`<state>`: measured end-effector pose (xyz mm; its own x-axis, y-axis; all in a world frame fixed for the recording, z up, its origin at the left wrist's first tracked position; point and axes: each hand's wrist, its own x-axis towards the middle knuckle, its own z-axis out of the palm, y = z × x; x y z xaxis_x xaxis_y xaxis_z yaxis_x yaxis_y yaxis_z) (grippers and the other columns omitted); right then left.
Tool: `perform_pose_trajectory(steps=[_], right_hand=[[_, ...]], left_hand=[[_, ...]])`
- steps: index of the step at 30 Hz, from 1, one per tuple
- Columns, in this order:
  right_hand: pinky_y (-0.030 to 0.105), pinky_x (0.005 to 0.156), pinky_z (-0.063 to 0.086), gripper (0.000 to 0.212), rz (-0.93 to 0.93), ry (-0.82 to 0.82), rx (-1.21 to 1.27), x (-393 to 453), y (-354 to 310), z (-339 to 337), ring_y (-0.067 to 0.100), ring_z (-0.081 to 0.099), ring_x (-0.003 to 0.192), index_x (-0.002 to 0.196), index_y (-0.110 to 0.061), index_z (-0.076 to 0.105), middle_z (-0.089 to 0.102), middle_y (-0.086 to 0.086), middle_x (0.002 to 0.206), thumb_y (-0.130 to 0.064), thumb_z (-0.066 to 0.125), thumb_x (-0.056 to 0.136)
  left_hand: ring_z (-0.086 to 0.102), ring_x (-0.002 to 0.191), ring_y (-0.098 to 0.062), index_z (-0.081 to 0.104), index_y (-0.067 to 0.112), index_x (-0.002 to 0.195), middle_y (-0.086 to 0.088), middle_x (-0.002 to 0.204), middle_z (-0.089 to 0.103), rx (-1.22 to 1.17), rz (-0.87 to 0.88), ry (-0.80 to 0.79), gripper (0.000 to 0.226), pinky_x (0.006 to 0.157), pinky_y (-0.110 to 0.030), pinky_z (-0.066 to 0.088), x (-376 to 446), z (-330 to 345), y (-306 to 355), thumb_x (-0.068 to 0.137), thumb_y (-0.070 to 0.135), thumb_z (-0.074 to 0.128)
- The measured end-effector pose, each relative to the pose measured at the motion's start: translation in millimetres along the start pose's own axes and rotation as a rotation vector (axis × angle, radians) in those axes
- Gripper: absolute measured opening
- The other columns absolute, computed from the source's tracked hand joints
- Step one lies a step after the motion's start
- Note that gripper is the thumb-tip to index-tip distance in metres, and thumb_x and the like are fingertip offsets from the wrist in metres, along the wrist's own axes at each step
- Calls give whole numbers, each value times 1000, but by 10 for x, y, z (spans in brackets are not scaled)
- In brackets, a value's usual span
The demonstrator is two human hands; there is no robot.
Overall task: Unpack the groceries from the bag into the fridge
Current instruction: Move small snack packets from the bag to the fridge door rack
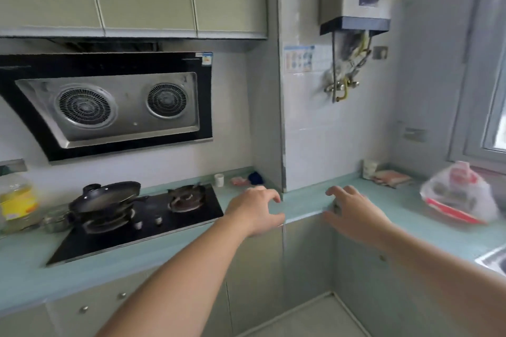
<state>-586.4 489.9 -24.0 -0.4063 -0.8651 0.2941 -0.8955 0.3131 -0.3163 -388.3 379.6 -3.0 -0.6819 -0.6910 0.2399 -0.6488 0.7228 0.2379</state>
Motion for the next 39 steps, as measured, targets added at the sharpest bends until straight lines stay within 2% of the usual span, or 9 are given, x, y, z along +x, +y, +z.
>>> perform_pose_trajectory(steps=[3, 7, 14, 17, 26, 33, 39], right_hand=[[40, 92, 47, 46, 103, 18, -61, -112, 627, -192, 25, 49, 118, 129, -27, 47, 50, 1, 129, -50, 51, 90], [38, 90, 49, 49, 225, 45, -111, -243, 1302, -346, 21, 53, 114, 130, -27, 49, 51, 0, 130, -55, 50, 90], [36, 92, 46, 48, 417, 25, -167, -134, 2214, -367, 22, 47, 124, 130, -26, 48, 44, 0, 141, -53, 49, 91], [37, 93, 47, 47, 464, 9, -201, 138, 2489, -323, 24, 48, 123, 128, -25, 49, 43, -1, 145, -54, 49, 91], [33, 88, 49, 46, 538, 9, -247, 1280, 2858, -42, 22, 54, 113, 128, -23, 51, 51, -1, 134, -51, 52, 91], [34, 88, 50, 43, 642, 18, -225, 1651, 3405, -39, 21, 55, 109, 127, -25, 52, 53, -1, 129, -50, 52, 91], [32, 84, 48, 38, 703, 66, -147, 1951, 4159, -104, 21, 57, 102, 116, -26, 56, 56, 0, 119, -51, 52, 89]], left_hand=[[50, 120, -16, 56, 34, 121, 8, 129, 53, -16, 68, -46, 43, 95, -36, 45, 345, 292, 509, 82, 51, 56], [51, 117, -16, 57, 35, 119, 8, 126, 54, -34, 153, -109, 41, 90, -34, 45, 779, 621, 1034, 81, 52, 55], [54, 106, -14, 59, 34, 115, 10, 117, 55, -92, 279, -187, 37, 86, -32, 46, 1553, 1251, 1559, 82, 50, 55], [53, 109, -15, 58, 34, 116, 10, 118, 55, -93, 323, -214, 38, 89, -33, 46, 1976, 1509, 1595, 82, 51, 55], [54, 109, -15, 56, 35, 120, 9, 122, 55, -165, 449, -283, 42, 90, -36, 49, 3469, 2043, 1623, 81, 52, 53], [54, 108, -16, 55, 33, 121, 7, 123, 54, -184, 579, -334, 42, 87, -35, 48, 4162, 2429, 2184, 84, 50, 52], [53, 109, -16, 56, 32, 121, 6, 121, 54, -175, 635, -374, 41, 90, -40, 50, 4657, 2760, 2786, 85, 50, 52]])
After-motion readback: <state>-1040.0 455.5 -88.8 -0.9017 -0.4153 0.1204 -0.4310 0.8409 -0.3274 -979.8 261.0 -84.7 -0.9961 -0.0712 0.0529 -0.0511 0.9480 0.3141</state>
